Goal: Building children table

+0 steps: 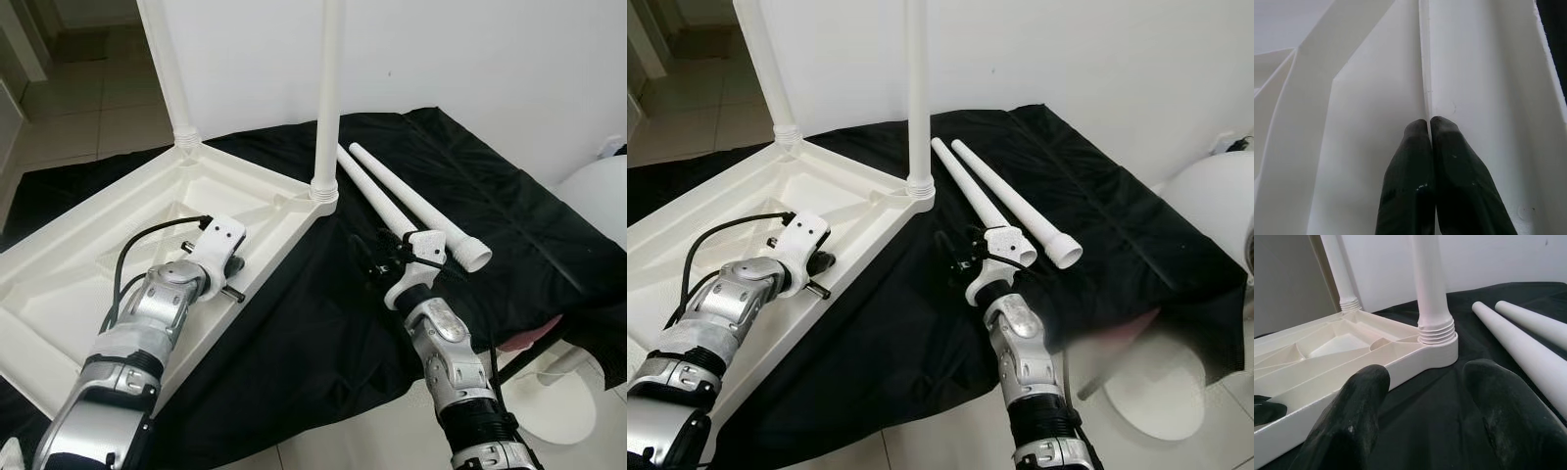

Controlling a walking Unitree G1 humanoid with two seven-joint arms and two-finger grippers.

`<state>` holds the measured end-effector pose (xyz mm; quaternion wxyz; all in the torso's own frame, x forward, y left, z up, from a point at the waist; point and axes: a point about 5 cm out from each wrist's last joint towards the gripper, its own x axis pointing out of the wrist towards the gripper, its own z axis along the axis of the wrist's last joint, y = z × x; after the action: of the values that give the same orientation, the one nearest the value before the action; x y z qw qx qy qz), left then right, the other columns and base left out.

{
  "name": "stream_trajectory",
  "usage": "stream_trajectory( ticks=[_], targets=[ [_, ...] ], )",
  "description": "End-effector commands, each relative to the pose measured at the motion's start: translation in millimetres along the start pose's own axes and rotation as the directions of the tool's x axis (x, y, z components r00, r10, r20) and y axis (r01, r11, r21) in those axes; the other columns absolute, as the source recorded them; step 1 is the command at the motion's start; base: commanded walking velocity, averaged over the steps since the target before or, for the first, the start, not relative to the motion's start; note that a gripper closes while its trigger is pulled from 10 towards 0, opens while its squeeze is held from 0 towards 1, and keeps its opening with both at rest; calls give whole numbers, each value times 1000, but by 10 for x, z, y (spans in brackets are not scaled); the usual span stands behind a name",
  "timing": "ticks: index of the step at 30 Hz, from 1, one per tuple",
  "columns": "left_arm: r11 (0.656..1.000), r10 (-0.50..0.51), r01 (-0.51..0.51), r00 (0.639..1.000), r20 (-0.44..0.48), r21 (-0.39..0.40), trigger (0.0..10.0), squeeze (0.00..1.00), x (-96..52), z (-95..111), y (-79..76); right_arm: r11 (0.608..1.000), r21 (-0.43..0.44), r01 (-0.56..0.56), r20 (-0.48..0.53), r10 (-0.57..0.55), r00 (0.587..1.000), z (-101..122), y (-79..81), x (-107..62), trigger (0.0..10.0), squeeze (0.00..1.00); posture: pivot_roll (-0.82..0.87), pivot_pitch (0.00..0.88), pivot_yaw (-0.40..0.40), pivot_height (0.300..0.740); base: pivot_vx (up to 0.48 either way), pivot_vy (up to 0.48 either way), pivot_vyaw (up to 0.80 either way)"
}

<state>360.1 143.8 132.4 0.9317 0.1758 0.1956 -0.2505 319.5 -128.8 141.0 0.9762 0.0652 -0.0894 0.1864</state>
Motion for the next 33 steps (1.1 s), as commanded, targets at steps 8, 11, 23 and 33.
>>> stream_trajectory(
  ticks=[8, 11, 23, 33],
  targets=[
    [991, -118, 118, 993, 10, -55, 10000, 1000, 30, -76, -297, 1000, -2, -2, -16, 2, 1000, -54, -1, -18, 10000, 0, -34, 0, 21, 740, 0, 0, 0],
    [986, -150, 153, 987, 57, -58, 10000, 1000, 4, -15, -332, 1000, -2, 0, -15, 0, 1000, -56, -6, -21, 10000, 0, -33, 0, 21, 740, 0, 0, 0],
    [988, -92, 122, 956, 280, -92, 10000, 0, -196, 289, -93, 999, -18, 43, 2, -43, 999, -53, -36, -28, 10000, 0, -30, 8, 24, 740, 0, 0, 0],
    [979, 3, 89, 894, 447, -184, 10000, 0, -431, 468, 78, 940, -103, 326, 60, -321, 945, 47, -385, -76, 10000, 0, -22, 31, 20, 740, 0, 0, 0]
  ],
)
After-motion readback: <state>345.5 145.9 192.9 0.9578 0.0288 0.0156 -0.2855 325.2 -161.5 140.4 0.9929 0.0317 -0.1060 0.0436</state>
